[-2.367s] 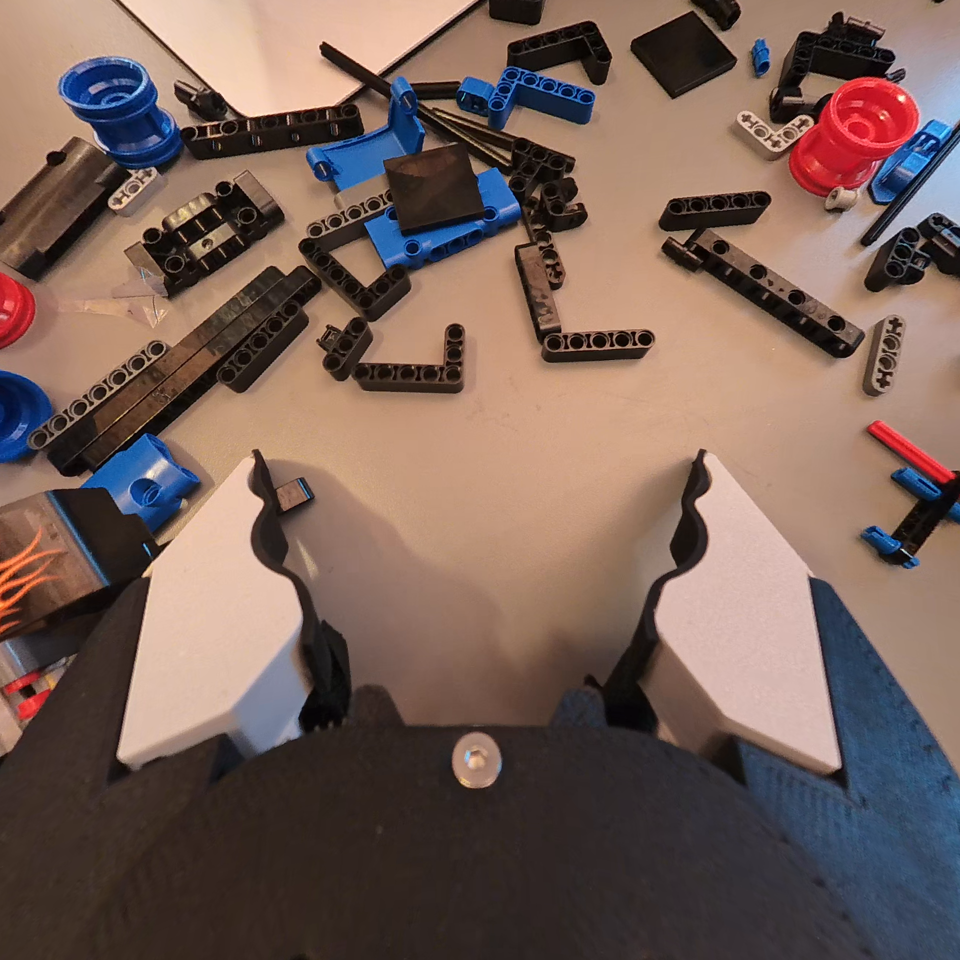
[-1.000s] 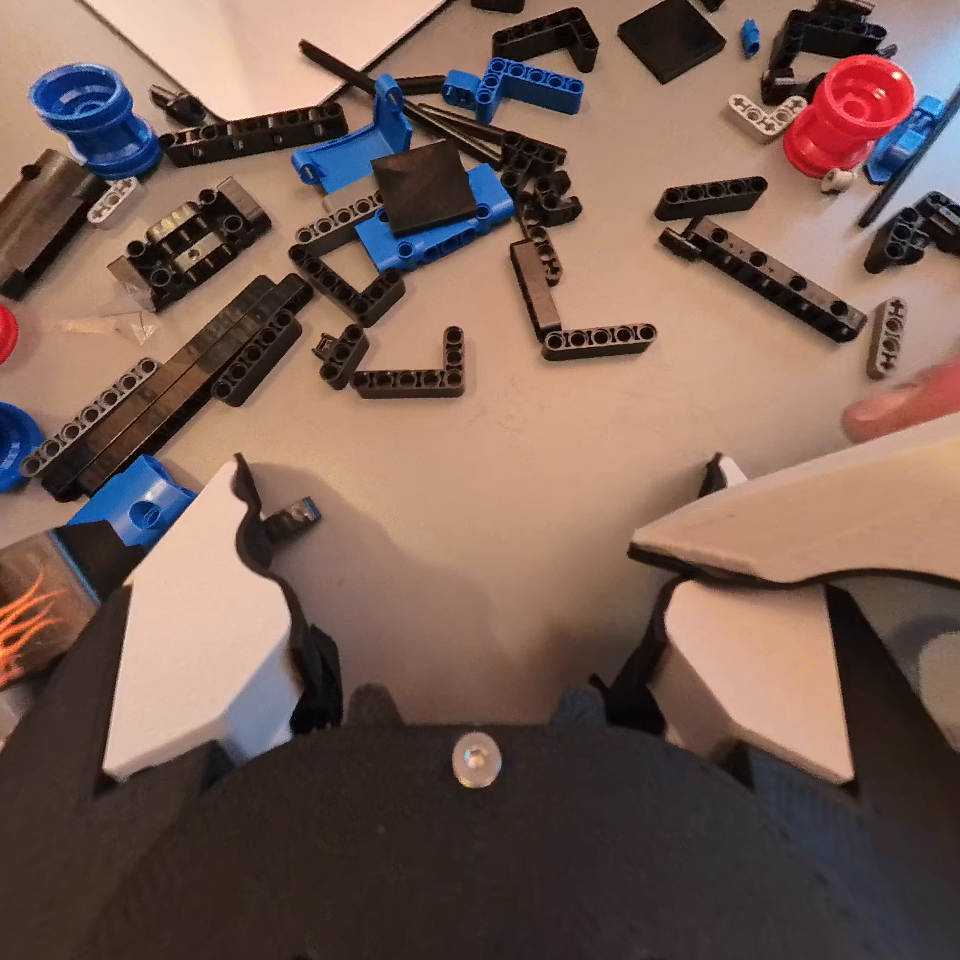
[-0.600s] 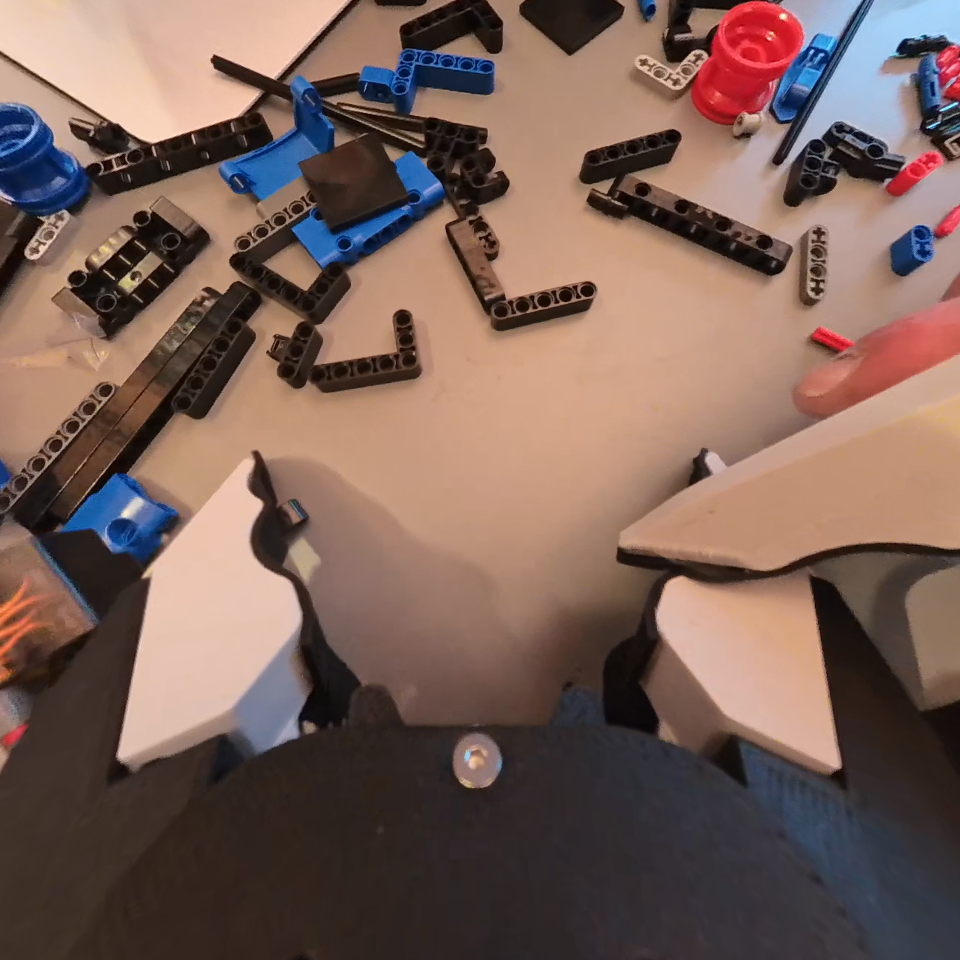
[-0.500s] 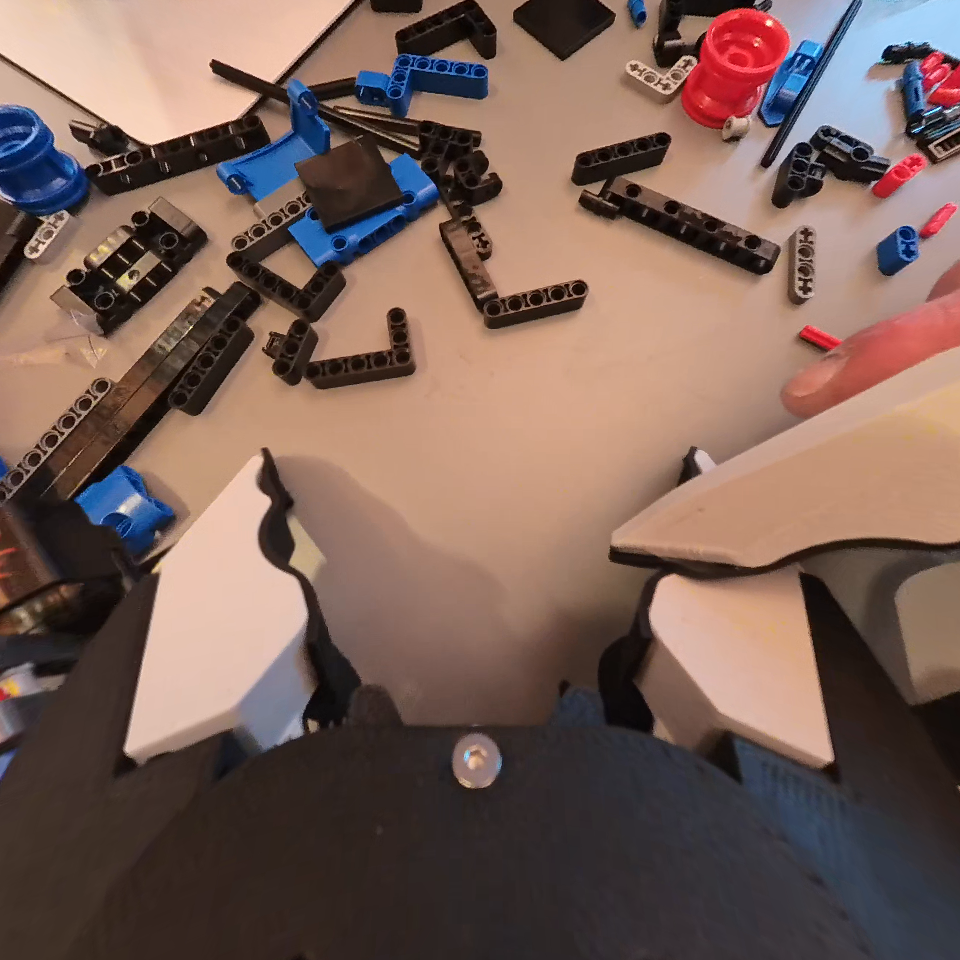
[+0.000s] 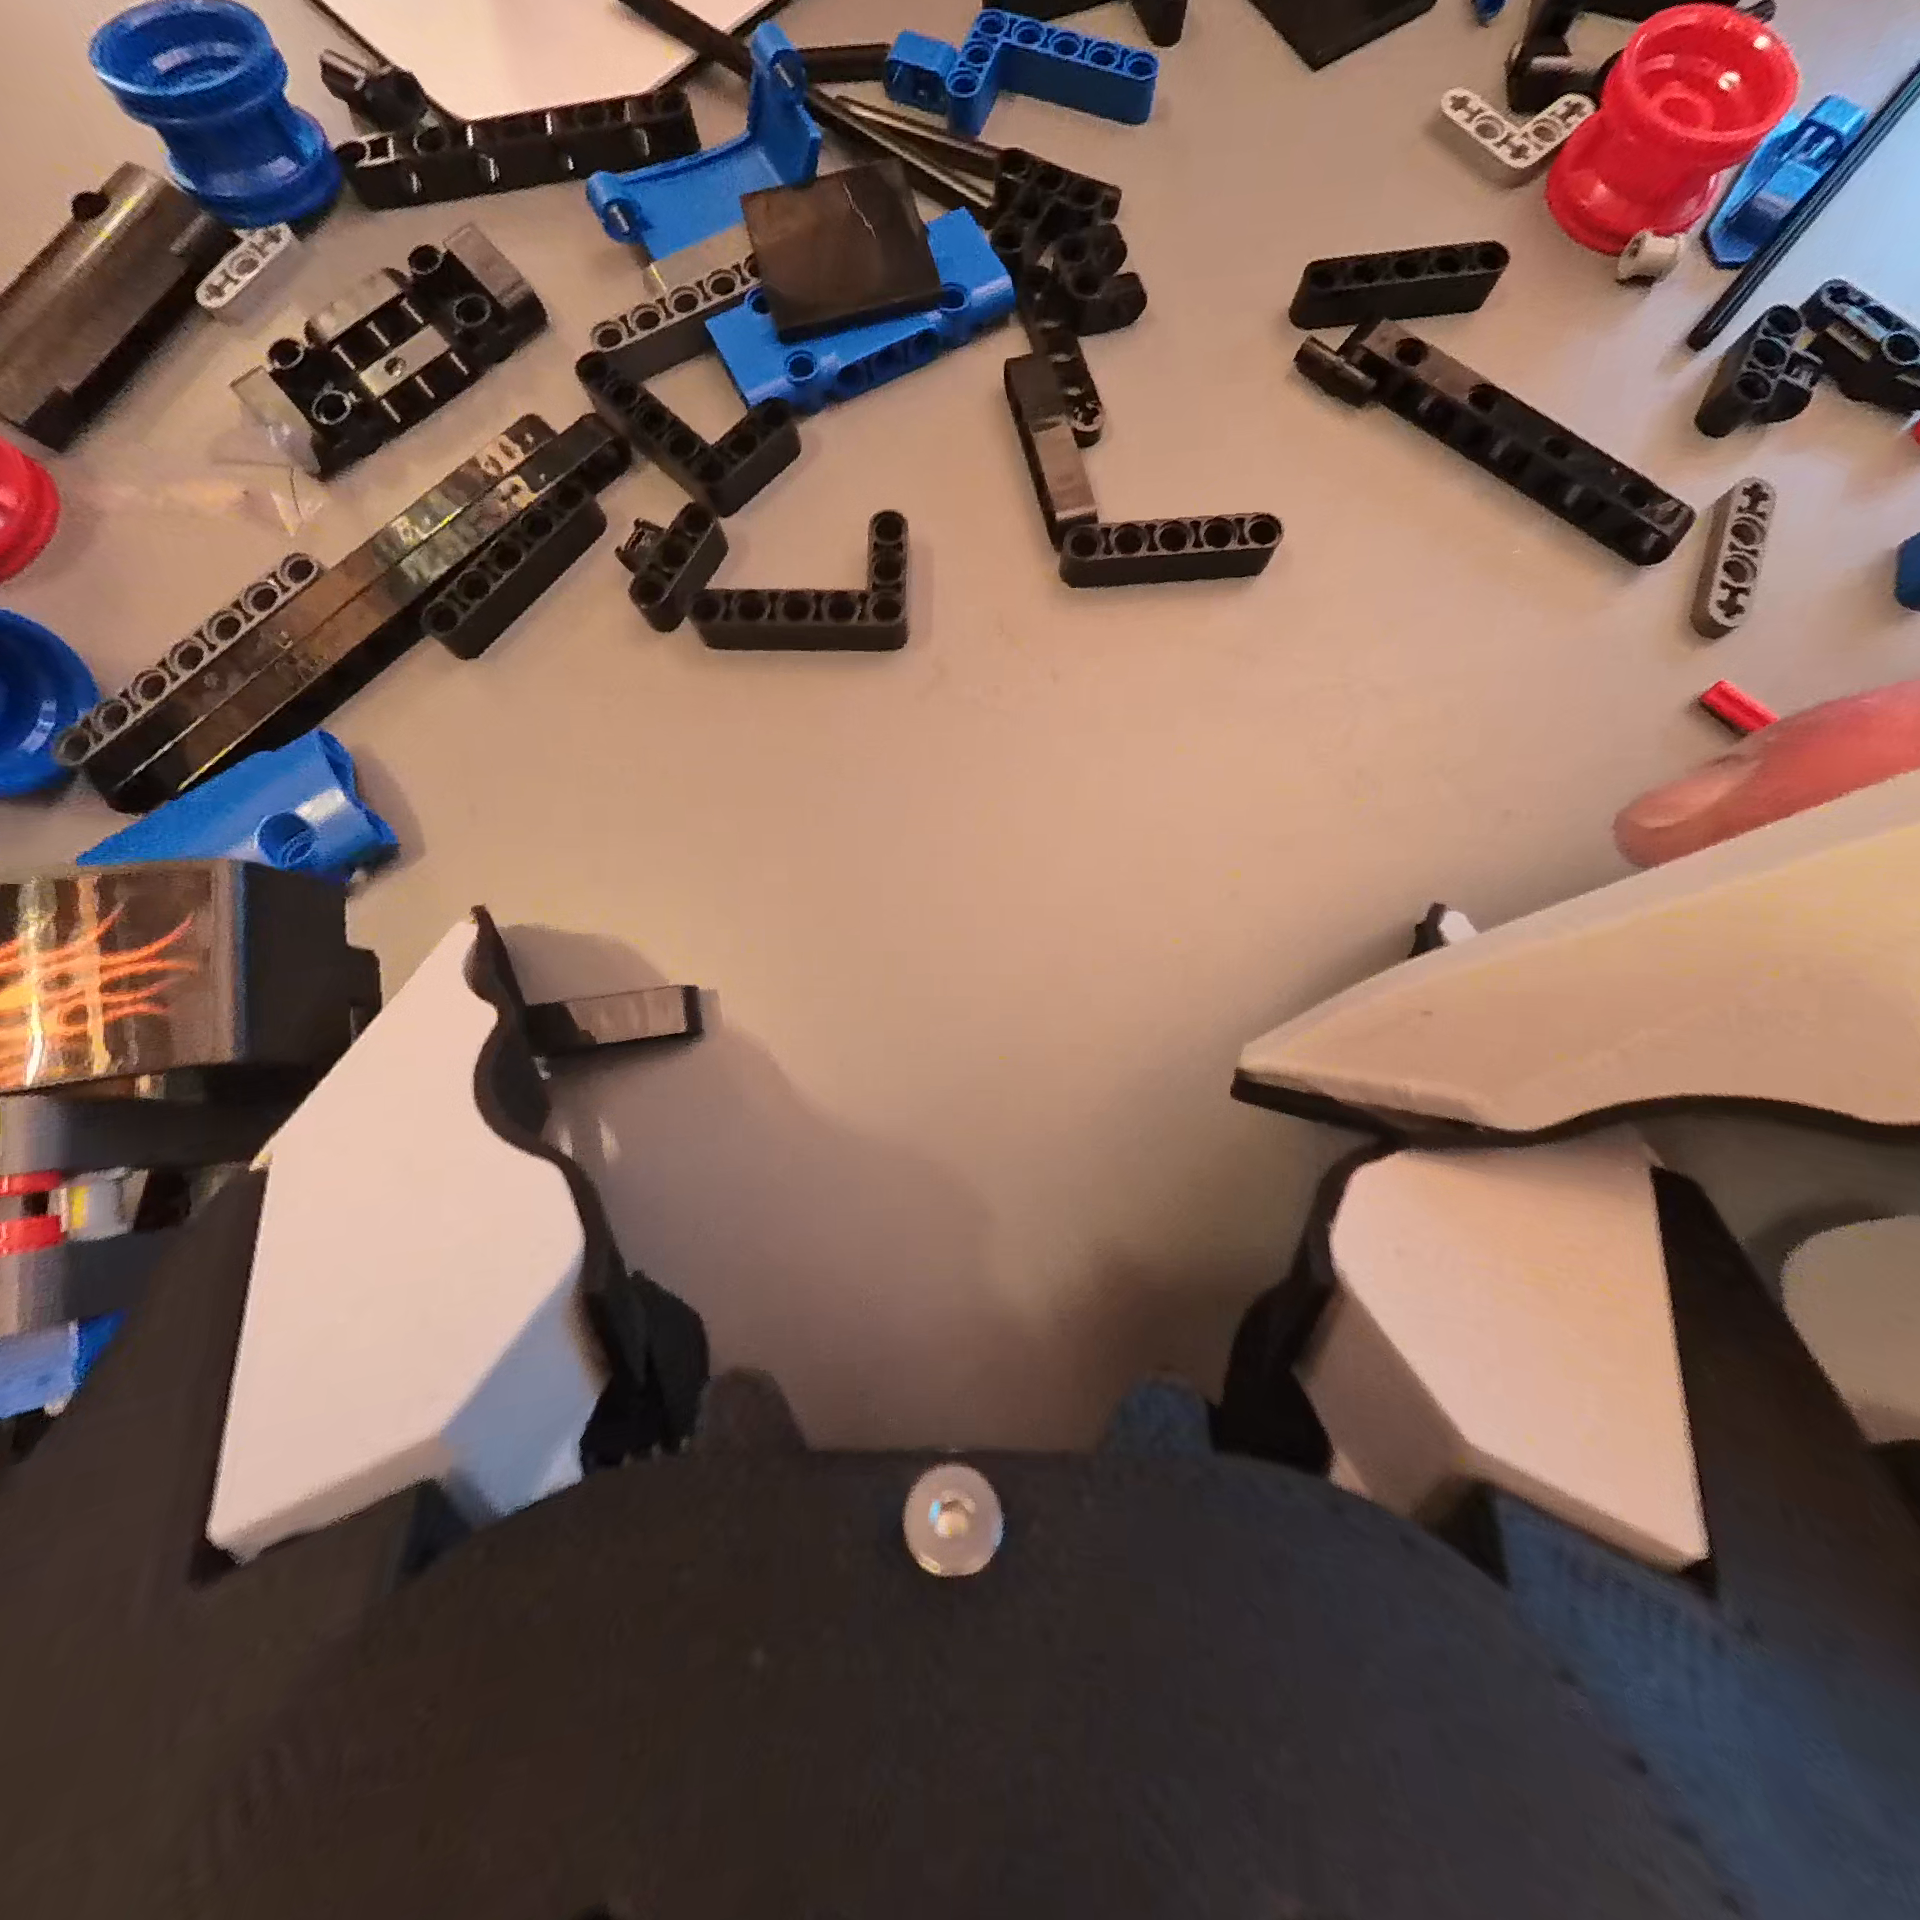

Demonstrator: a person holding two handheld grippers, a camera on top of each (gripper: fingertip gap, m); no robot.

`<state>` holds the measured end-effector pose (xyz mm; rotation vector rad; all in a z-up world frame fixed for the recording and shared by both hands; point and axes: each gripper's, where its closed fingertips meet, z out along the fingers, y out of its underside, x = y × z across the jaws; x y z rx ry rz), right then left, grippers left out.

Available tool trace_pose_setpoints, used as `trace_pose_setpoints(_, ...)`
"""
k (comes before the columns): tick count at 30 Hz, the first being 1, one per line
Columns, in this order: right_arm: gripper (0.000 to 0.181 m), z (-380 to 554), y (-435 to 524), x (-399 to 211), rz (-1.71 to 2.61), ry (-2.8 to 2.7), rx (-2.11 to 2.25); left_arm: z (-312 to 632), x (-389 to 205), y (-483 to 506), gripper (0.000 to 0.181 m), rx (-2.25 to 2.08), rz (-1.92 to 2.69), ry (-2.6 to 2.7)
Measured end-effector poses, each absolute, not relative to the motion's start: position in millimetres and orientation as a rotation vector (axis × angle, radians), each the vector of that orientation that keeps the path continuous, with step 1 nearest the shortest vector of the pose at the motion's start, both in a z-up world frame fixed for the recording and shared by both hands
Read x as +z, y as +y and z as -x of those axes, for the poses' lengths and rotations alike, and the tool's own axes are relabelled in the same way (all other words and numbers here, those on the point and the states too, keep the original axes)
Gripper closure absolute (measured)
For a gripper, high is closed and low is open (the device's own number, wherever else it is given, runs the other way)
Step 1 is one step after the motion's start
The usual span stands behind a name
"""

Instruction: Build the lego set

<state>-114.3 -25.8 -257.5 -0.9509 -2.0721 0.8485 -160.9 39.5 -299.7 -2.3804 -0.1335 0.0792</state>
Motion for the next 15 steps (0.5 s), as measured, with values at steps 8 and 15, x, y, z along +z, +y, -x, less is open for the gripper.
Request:
trace_pose_setpoints(8,0.126,114.1,-26.7,-258.9,0.949,-2.069,0.886,161.7,-299.9,36.9,0.024,0.090,2.379,-0.174)
trace_pose_setpoints(15,0.125,111.8,-30.0,-259.1,0.926,-2.083,0.883,158.5,-299.8,36.8,0.024,0.063,2.383,-0.108)
